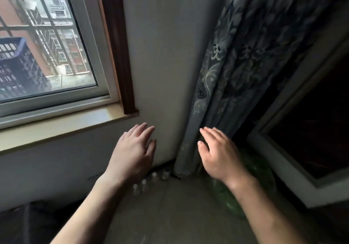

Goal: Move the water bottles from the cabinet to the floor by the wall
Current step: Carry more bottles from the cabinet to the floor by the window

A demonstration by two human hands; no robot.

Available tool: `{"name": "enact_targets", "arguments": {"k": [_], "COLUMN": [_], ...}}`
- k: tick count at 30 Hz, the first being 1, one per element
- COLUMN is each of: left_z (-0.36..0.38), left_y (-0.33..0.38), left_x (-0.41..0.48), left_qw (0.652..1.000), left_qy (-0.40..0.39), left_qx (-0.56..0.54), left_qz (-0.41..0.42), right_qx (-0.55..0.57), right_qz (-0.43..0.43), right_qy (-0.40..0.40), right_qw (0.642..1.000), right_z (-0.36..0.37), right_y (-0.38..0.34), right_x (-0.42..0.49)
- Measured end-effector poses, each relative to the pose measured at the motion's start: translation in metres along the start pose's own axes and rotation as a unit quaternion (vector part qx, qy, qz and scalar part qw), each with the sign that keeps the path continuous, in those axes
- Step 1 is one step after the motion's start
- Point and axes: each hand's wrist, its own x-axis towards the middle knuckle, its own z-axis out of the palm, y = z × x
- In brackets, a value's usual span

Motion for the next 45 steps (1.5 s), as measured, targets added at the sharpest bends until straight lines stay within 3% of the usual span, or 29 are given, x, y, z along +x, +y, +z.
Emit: {"name": "enact_targets", "arguments": {"k": [15, 26, 36, 45], "left_z": [0.091, 0.159, 0.209, 0.276], "left_y": [0.219, 0.355, 0.458, 0.538], "left_x": [-0.040, -0.082, -0.099, -0.063], "left_qw": [0.983, 0.947, 0.902, 0.876], "left_qy": [-0.075, -0.149, -0.195, -0.222], "left_qx": [0.002, -0.008, 0.008, -0.013], "left_qz": [0.166, 0.286, 0.385, 0.428], "right_qx": [0.011, -0.007, -0.038, -0.062], "right_qz": [0.153, 0.247, 0.339, 0.394], "right_qy": [0.009, 0.047, 0.115, 0.129], "right_qw": [0.988, 0.968, 0.933, 0.908], "right_z": [-0.084, -0.122, -0.141, -0.163], "right_y": [0.184, 0.282, 0.339, 0.419], "right_x": [-0.161, -0.286, -0.348, -0.355]}}
